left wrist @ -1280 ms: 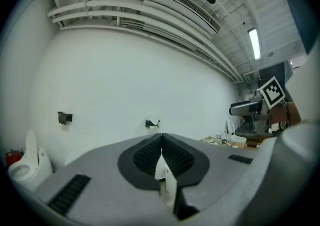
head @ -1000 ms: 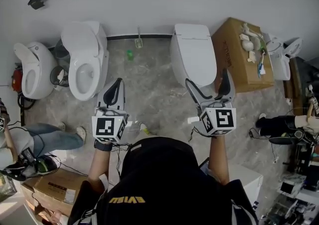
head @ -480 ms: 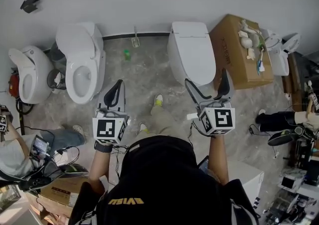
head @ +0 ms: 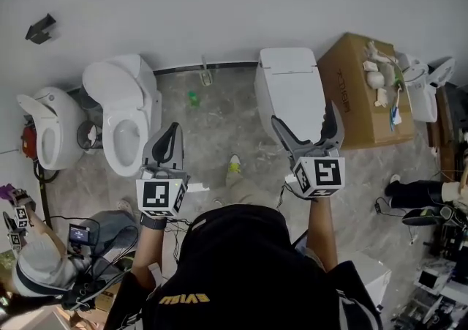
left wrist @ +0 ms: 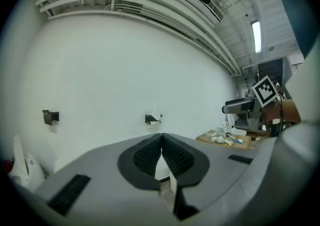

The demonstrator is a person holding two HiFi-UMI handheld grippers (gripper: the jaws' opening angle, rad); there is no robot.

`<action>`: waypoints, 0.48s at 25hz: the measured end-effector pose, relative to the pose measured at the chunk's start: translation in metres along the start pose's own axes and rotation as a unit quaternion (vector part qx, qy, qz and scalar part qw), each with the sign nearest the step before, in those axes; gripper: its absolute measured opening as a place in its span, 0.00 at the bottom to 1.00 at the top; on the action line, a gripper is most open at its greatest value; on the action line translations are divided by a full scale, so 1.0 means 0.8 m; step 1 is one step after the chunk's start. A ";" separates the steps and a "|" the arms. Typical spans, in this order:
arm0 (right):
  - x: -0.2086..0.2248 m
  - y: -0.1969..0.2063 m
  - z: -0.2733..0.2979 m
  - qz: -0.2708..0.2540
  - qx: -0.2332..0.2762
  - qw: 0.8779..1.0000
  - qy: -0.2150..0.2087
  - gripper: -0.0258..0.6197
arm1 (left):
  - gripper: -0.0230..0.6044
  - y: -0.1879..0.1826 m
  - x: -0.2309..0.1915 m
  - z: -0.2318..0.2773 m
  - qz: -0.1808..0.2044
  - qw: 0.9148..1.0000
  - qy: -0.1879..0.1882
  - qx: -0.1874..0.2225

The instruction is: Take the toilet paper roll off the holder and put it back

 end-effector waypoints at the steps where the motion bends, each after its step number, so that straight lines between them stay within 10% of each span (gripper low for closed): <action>1: 0.010 -0.003 0.015 -0.001 0.000 1.000 -0.002 0.94 | 0.05 -0.006 -0.001 0.018 0.003 1.000 0.001 0.003; 12: 0.113 -0.020 0.166 0.001 0.007 0.999 -0.031 0.94 | 0.05 -0.048 -0.012 0.180 0.019 1.000 -0.019 -0.010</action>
Point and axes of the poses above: the fingertips, and each gripper's own axes: z forward along the fingers, x to its right, y out of its underside, the point moved 8 cm from there along -z, backward along the fingers, and after that the axes turned 8 degrees about z, right-handed, at the moved point
